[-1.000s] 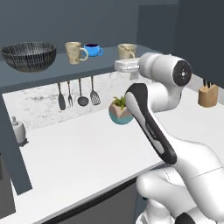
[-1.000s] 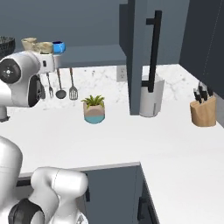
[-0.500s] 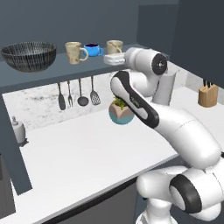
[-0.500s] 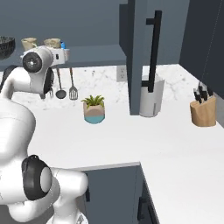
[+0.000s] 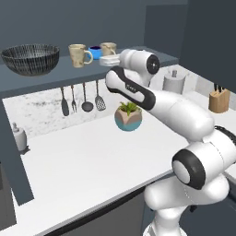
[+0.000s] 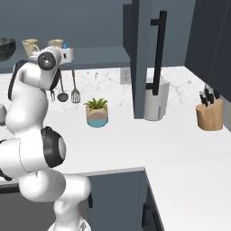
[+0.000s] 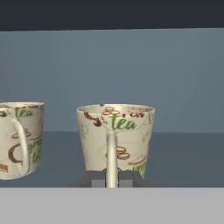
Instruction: Gather all objects into one cabinet and sort the glasses and bowls to opposite sides.
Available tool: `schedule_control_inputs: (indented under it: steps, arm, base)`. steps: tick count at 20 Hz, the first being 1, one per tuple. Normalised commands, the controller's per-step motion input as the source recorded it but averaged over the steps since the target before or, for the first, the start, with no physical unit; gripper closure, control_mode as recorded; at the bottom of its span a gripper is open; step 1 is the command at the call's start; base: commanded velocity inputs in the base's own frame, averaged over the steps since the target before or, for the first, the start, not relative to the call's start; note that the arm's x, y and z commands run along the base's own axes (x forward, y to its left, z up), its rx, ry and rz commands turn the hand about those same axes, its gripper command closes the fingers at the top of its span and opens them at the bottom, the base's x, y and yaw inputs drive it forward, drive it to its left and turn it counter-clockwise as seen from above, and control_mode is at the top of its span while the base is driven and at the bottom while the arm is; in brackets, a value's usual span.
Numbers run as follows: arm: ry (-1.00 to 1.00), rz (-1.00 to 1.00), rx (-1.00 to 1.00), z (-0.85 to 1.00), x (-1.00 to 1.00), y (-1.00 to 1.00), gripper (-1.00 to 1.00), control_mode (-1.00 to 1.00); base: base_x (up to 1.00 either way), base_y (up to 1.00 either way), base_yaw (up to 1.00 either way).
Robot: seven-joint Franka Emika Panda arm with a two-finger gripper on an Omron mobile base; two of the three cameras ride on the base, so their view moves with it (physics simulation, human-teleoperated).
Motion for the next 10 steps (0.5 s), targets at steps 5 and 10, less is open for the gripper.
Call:
schedule_control_inputs:
  steps: [5, 10]
  arm:
    - [0.0, 0.07, 0.0, -0.08, 0.67, 0.05, 1.0, -1.0]
    - [0.0, 0.04, 0.0, -0.01, 0.52, 0.07, 1.0, -1.0]
  base:
    - [0.0, 0.0, 0.0]
    - [0.0, 0.0, 0.0]
